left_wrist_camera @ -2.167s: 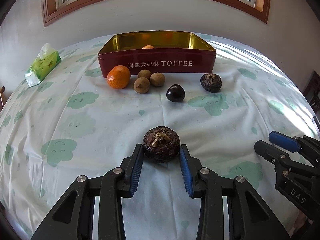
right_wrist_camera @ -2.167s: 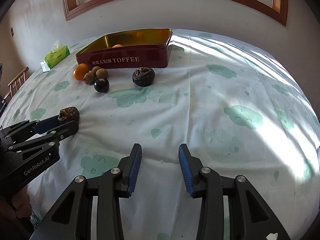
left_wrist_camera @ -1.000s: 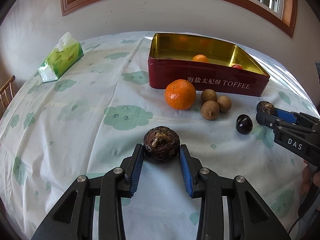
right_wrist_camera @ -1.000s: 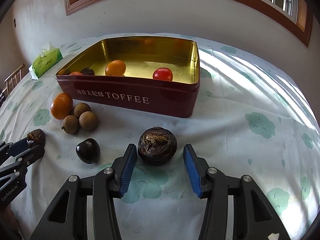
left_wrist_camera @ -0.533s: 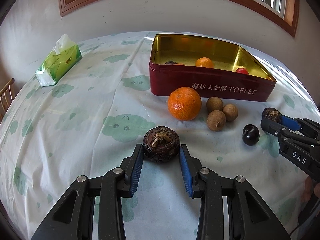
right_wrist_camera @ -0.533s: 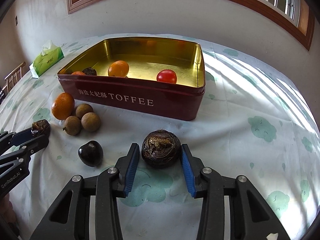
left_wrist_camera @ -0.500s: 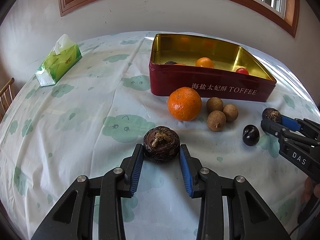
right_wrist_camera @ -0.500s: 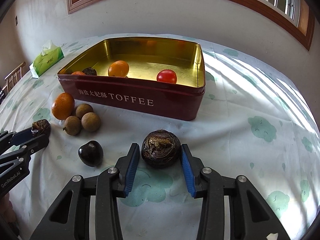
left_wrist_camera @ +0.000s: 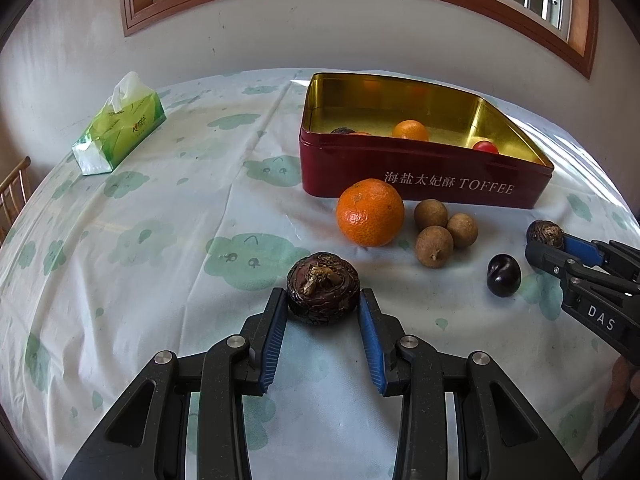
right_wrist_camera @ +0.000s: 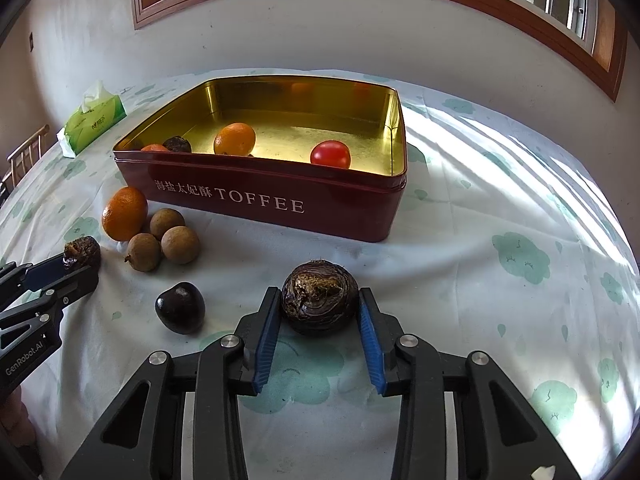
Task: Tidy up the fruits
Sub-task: 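Lift and carry both dark brown fruits over the red tin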
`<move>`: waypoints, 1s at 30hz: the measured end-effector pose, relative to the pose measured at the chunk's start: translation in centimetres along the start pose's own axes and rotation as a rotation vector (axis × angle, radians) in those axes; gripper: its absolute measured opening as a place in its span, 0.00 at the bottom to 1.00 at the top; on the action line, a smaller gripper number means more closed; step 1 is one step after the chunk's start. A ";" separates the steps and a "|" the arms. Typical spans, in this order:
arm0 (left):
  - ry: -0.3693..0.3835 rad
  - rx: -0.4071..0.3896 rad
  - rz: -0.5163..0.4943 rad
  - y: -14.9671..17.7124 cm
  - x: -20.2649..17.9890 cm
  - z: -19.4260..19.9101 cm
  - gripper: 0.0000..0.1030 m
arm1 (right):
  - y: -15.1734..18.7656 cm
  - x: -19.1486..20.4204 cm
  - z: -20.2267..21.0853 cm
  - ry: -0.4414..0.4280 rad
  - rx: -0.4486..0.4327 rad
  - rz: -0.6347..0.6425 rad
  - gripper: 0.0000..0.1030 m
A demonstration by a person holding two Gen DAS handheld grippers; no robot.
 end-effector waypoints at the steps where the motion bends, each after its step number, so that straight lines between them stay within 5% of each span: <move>1: -0.003 -0.001 -0.004 0.0 -0.1 0.0 0.36 | 0.0 0.0 0.0 0.000 0.001 -0.004 0.34; 30: -0.002 -0.010 0.024 -0.1 0.6 0.2 0.36 | -0.4 0.4 1.0 -0.016 -0.017 -0.011 0.33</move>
Point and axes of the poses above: each gripper's, at about its wrist camera, not at the fingertips, and z roughly against the way its jaws point, x to its left, y to its underside, the point moved 6 cm from there along -z, roughly the way its jaws point, and after that the axes turned 8 degrees about -x, right-handed, at the moved point
